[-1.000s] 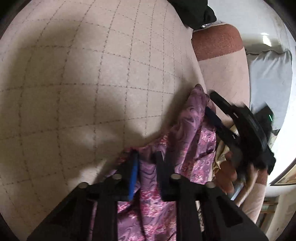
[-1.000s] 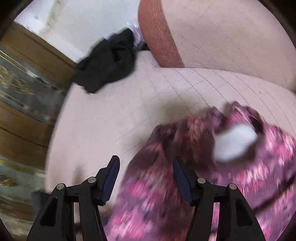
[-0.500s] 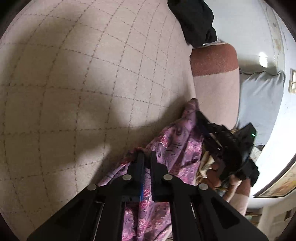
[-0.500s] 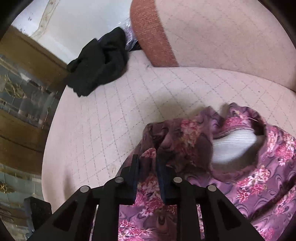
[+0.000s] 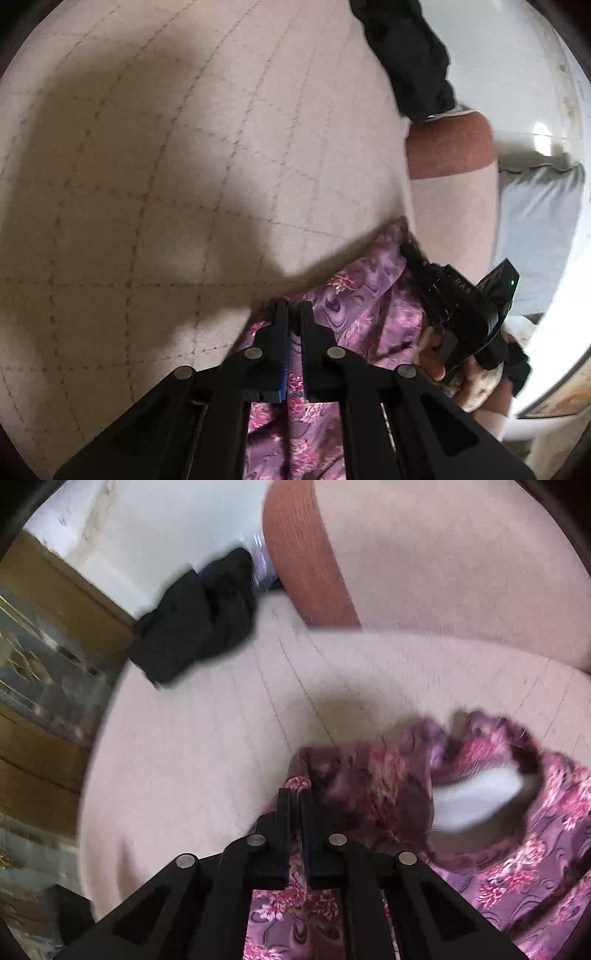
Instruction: Fold small clothes
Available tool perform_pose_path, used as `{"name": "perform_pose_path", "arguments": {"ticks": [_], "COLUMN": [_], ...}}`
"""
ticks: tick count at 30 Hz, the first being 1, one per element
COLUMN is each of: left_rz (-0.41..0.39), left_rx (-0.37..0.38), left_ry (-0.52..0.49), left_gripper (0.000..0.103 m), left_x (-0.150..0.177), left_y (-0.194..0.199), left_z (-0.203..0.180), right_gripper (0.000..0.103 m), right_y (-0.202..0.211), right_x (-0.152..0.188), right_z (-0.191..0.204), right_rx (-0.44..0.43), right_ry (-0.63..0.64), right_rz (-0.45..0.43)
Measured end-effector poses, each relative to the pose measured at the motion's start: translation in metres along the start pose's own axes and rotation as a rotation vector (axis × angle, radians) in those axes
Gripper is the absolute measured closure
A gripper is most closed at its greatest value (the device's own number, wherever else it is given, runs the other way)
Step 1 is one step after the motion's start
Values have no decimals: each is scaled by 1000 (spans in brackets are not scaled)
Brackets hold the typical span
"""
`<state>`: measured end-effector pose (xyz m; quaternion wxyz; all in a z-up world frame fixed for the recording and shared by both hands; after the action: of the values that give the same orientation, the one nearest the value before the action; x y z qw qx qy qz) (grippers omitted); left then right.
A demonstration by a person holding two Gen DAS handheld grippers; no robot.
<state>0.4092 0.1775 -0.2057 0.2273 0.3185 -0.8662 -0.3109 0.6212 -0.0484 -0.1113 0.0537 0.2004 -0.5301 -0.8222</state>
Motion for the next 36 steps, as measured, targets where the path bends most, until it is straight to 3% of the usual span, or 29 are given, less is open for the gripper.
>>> {"name": "perform_pose_path", "arguments": {"ticks": [2,3,5,7,9,11,13,16,19,21,23,24,30,36], "left_rz": [-15,-45,-170,-284,-306,-298,-297,-241,-222,-264,-326,-343,-444,-488], "left_rx": [-64,-79,-112,-171,-198,-208,-249,-296,-341,-393,-445,-458,-516,-541], "left_ry": [-64,-95,-172,-278,-382,-518,-652,-750,-787,-834,-873,-878,-918,-955], "left_gripper": [96,96,93,67,51,48,35,24,24,23,15,9,9,9], "left_x": [3,6,14,26,39,64,99,148,189,216,244,251,299,316], "left_y": [6,15,43,65,71,71,66,59,61,73,93,97,144,154], "left_z": [-12,-18,-36,-59,-79,-100,-116,-118,-109,-109,-107,-107,-102,-109], "right_gripper": [80,73,32,17,17,17,17,8,8,8,8,8,8,8], "right_y": [12,38,90,134,167,197,212,227,230,235,244,248,274,290], "right_x": [12,26,63,111,165,230,275,340,375,397,423,433,474,488], "right_z": [-1,1,0,-8,-18,-34,-42,-52,-61,-61,-54,-50,-14,1], "right_rx": [-37,-79,-64,3,47,60,48,72,82,60,27,23,123,103], "right_ry": [-23,-10,6,1,-3,-73,-121,-210,-251,-268,-270,-265,-251,-236], "right_rz": [3,-50,-165,-262,-325,-382,-422,-490,-478,-490,-506,-515,-533,-554]}}
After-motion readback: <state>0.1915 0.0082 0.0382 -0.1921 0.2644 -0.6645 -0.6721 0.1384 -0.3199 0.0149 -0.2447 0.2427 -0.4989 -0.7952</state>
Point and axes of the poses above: each gripper's, at about its wrist camera, not at the fingertips, and y roughly against the way its jaws point, z to its left, x to its underside, the point moved 2 cm from there along -y, roughly the way its jaws point, and after that the axes turned 10 degrees about z, right-handed, at the moved point
